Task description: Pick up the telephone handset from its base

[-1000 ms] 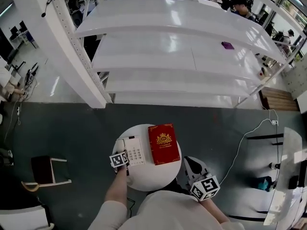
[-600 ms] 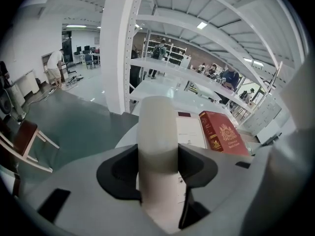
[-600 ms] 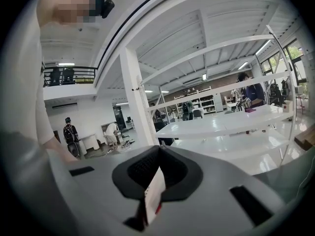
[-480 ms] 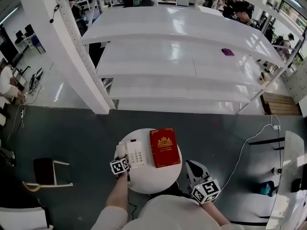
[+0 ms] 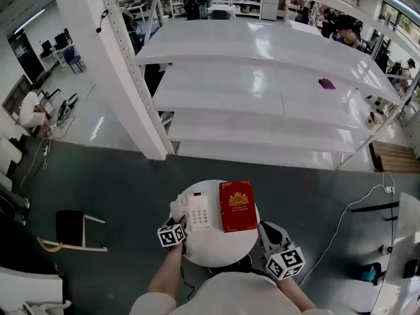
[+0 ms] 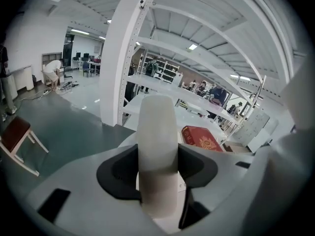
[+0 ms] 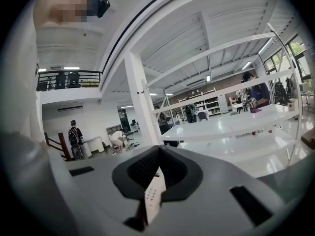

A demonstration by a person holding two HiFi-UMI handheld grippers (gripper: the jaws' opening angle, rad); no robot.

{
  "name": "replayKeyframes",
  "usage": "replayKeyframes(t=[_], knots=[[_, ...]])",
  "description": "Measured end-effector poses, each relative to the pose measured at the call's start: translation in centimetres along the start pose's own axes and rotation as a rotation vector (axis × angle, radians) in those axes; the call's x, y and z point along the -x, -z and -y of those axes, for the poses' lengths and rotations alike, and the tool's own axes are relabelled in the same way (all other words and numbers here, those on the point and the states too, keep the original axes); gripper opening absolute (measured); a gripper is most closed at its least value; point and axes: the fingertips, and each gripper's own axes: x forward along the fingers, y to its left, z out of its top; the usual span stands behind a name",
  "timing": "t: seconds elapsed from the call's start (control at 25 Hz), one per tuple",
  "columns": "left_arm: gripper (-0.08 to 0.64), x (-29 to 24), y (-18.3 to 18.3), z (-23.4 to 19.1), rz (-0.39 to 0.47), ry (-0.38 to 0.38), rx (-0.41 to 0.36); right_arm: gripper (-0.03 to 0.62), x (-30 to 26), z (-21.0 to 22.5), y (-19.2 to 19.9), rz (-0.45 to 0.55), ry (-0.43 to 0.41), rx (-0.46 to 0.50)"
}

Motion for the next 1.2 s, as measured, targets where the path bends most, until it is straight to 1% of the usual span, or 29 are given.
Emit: replayKeyframes(t=[0.2,0.4,0.64,0.84,1.2], knots=[[0.225,3.2,-1.8,1.5,0.086,0.036,-0.017,0.009,-0.9,-1.2,-0.4,0.011,-0.031,0.006],[0.225,6.4,-3.7,3.1,0.184,0.073,-0.028,0.009,-1.6,-2.6,-0.8,0.019,-0.06,0.042],[0.225,10.8,-6.1,4.2,0.291,0.101,-0.074,0.009,-1.9,-3.8,-1.0,0.034,-0.069,0.043],[0.225,14.5,-7.8,4.9,0.384,0.122,-0.092,0.009,-1.9,-4.9,-1.1,0.055,-0.08,0.044],[0.225,21.7,-9.7,6.5,0.534,0.18,-0.179,0.009,-3.2,-7.2,-2.2,0.082,-0.097,0.084]])
